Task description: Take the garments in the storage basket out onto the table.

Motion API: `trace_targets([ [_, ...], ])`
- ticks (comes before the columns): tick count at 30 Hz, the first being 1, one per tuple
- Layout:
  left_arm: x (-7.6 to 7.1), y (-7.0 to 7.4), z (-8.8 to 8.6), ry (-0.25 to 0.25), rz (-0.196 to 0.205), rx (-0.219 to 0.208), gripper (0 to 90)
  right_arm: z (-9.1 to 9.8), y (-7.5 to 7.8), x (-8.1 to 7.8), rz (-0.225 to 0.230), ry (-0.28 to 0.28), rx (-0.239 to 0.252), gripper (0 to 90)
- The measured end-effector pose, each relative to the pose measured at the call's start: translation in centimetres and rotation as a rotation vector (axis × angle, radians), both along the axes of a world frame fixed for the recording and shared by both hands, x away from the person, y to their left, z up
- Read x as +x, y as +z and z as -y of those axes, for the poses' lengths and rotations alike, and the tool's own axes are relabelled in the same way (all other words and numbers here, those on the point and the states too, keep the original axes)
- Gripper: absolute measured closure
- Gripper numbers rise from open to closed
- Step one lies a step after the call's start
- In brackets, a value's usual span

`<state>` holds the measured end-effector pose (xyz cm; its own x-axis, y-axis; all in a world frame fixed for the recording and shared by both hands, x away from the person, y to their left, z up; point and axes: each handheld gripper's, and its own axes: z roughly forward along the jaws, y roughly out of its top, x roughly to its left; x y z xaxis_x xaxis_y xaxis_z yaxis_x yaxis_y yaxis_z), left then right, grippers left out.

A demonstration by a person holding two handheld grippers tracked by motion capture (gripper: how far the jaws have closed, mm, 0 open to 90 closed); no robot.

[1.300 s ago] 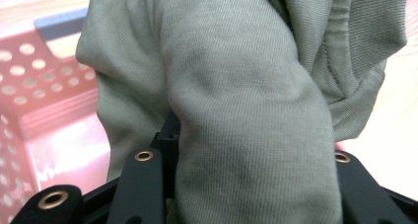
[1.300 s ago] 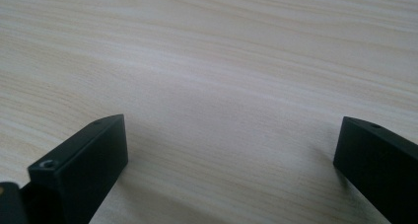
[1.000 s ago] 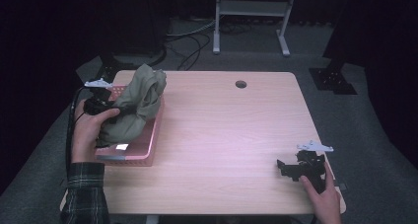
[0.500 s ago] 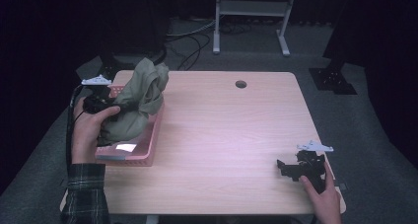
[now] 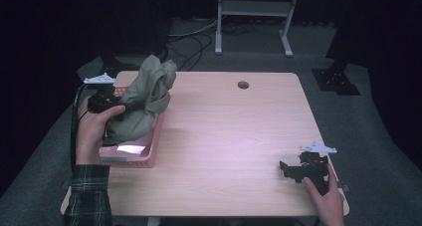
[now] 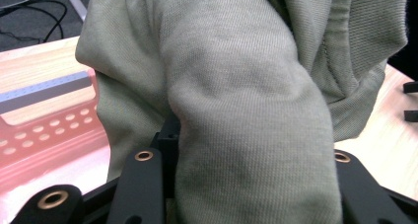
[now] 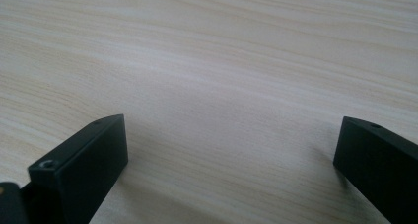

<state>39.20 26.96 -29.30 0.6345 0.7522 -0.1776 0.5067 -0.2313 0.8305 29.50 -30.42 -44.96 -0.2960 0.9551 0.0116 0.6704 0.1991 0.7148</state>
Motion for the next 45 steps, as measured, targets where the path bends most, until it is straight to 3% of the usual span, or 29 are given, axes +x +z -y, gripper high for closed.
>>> trace_targets([
  [13,-0.4,1.1,1.1,-0.055,0.022,-0.055,55.6,0.0,0.0,0.0,0.001,0.001,-0.001,0.0],
  [45,1.2,2.1,6.2,-0.185,0.039,-0.081,55.6,0.0,0.0,0.0,0.002,0.0,0.0,0.0],
])
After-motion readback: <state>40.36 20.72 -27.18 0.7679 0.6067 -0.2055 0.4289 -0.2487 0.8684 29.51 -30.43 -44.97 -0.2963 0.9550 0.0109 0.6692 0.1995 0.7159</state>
